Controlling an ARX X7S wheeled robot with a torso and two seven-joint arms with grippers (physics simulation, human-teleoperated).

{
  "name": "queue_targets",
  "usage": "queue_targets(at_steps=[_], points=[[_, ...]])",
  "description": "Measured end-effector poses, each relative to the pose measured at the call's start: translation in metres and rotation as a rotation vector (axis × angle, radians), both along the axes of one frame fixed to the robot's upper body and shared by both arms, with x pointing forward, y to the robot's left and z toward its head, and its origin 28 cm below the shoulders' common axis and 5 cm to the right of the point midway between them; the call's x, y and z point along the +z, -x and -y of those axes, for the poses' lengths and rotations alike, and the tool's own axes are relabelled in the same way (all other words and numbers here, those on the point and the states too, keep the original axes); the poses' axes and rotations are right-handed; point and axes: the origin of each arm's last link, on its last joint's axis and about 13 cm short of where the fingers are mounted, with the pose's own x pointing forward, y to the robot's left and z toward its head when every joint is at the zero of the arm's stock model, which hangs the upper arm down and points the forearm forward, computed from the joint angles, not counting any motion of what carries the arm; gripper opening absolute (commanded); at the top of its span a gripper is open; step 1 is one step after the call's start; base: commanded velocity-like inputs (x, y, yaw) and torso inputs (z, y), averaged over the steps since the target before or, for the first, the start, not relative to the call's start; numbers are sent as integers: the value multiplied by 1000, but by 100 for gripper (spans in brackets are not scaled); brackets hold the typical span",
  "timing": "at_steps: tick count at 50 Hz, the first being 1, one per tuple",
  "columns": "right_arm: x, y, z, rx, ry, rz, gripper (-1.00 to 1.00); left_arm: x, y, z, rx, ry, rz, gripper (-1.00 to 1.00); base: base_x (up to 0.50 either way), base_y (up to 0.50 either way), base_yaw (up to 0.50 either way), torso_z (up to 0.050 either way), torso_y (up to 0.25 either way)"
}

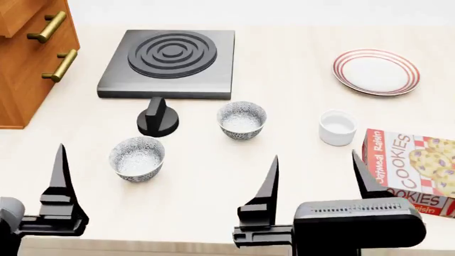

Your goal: Pick the akita bowl next to the ramekin and place it on the plate.

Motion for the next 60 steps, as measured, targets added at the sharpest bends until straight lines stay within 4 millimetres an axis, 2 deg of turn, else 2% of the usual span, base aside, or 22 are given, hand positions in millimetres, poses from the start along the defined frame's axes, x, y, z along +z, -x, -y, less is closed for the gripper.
queue_targets(at_steps=[11,21,60], points=[[23,5,3,-13,10,77,100,21,3,-2,-7,20,54,100,0,0,0,0,0],[32,9,5,-25,7,122,100,31,6,-2,-12,30,85,100,0,0,0,0,0],[37,11,7,-38,-22,155,100,35,7,-1,-17,34,94,100,233,0,0,0,0]])
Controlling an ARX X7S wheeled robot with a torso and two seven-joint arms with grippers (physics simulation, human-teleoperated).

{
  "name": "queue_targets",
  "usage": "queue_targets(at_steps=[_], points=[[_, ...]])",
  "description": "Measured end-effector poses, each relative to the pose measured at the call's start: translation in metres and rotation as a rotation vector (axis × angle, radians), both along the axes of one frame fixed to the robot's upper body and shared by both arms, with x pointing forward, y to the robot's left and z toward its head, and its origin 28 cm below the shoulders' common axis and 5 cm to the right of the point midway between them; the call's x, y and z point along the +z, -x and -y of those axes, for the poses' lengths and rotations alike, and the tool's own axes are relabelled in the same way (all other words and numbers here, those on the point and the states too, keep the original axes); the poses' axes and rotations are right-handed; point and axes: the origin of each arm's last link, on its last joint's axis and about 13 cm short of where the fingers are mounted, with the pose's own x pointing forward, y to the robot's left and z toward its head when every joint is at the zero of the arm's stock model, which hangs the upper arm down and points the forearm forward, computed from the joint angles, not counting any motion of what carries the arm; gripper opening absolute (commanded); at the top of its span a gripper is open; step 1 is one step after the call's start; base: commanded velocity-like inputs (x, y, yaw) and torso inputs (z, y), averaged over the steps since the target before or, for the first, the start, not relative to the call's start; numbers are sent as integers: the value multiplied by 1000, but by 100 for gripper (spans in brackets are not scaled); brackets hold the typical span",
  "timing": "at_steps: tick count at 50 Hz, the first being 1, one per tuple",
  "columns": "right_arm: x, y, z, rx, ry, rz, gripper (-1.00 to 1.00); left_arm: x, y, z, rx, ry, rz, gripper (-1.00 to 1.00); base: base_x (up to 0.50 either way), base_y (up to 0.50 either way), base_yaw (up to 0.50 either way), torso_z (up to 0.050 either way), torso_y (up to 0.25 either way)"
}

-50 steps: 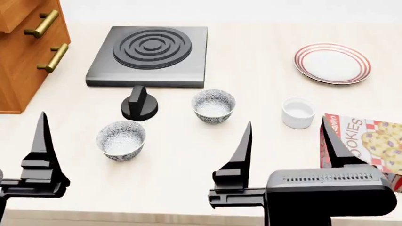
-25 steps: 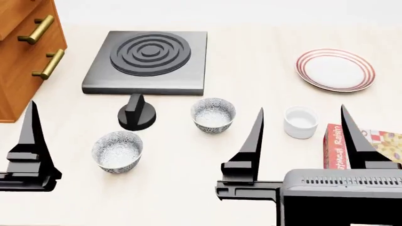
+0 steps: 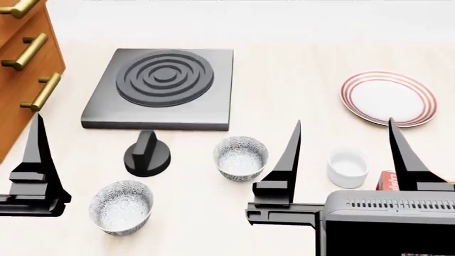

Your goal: Pick the akita bowl next to the ramekin and place it on the plate.

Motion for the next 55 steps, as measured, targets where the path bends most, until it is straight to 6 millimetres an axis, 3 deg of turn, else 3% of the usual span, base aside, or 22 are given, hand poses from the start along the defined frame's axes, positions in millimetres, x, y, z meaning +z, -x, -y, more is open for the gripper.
queue_targets(at_steps=[55], points=[[-1,0,0,2,-1,-4,100,-3,0,0,1,-3,-7,100,248,0,0,0,0]])
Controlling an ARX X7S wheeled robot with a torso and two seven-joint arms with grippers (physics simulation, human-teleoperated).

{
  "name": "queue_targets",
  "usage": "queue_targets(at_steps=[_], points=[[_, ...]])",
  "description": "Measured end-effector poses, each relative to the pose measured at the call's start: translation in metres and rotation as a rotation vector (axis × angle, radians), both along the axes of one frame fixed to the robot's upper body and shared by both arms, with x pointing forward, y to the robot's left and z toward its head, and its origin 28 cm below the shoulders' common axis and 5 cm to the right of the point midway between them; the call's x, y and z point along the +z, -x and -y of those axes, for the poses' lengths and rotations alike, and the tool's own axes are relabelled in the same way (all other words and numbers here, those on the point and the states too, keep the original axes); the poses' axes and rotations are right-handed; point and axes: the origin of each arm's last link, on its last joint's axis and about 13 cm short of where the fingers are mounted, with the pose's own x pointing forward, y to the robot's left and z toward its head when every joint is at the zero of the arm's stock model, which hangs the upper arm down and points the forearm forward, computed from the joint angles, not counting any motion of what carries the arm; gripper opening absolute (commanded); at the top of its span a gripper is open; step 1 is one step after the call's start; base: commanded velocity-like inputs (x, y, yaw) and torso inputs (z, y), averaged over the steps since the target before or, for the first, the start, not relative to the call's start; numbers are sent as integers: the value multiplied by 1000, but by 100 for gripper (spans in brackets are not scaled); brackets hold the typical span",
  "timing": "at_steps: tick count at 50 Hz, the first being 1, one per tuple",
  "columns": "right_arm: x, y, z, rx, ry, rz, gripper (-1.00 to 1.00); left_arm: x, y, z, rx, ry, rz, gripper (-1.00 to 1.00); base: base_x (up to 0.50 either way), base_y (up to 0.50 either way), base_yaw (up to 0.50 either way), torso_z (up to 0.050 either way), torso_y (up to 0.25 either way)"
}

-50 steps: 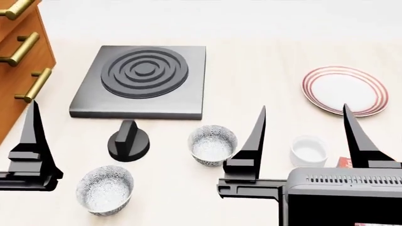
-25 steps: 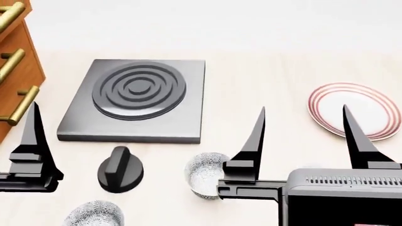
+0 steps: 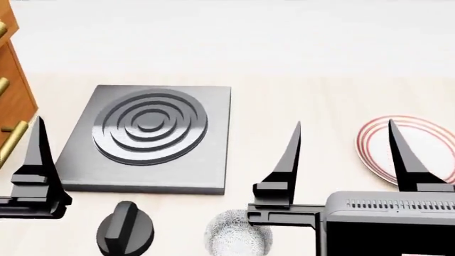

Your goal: Pick the akita bowl next to the ramekin and place it on the plate.

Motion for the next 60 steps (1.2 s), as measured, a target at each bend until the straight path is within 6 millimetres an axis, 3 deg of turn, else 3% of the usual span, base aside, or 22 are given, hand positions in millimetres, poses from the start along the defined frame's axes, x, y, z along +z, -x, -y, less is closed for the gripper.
queue_targets(at_steps=[26,40,60], points=[[1,-1,0,1,1,0,100,-1,-1,0,-1,-3,-4,100,248,0,0,0,0],[0,-1,0,4,9,2,100,-2,-1,0,1,-6,-4,100,0,0,0,0,-6],[-3,-1,0,6,9,-3,100,-4,-1,0,2,-12,-7,100,0,0,0,0,-135]])
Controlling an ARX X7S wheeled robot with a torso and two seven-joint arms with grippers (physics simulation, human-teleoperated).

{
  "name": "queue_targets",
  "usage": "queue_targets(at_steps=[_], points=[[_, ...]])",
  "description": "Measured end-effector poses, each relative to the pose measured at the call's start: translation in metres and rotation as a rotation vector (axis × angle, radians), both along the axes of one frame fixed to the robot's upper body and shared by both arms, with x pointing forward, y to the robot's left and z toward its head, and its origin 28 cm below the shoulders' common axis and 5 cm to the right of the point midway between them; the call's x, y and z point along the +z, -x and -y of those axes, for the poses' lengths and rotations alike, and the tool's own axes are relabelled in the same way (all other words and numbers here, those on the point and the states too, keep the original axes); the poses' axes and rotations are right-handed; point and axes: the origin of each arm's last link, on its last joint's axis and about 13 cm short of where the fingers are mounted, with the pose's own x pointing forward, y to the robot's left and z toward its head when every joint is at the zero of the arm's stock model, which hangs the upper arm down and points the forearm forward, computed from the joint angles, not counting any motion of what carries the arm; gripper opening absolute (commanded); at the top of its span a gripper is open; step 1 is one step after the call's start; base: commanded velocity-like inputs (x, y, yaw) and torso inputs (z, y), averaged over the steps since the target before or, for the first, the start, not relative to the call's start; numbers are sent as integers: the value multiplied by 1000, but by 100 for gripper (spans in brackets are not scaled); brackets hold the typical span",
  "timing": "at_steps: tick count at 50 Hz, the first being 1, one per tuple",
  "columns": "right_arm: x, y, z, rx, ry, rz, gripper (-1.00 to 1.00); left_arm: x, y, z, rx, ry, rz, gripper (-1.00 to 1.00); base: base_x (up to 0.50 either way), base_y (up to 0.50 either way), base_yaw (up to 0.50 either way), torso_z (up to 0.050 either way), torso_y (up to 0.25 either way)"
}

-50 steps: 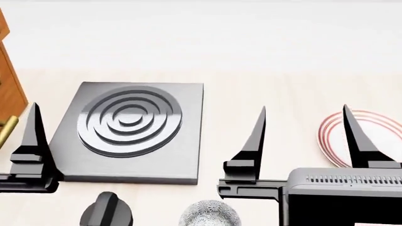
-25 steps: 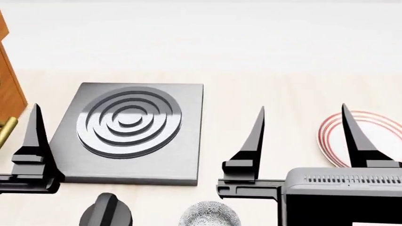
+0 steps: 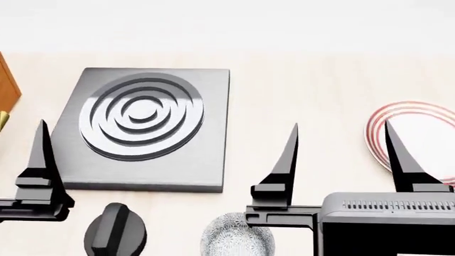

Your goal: Pick the akita bowl next to the ramekin and place it on the plate.

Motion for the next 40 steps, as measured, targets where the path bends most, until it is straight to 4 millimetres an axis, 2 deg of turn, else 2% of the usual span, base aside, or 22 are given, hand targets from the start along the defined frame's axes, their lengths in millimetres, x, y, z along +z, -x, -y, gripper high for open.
queue_targets(at_steps=[40], points=[[-3,0,0,-1,-3,-8,100,-2,0,1,-1,-4,-8,100,0,0,0,0,-137]])
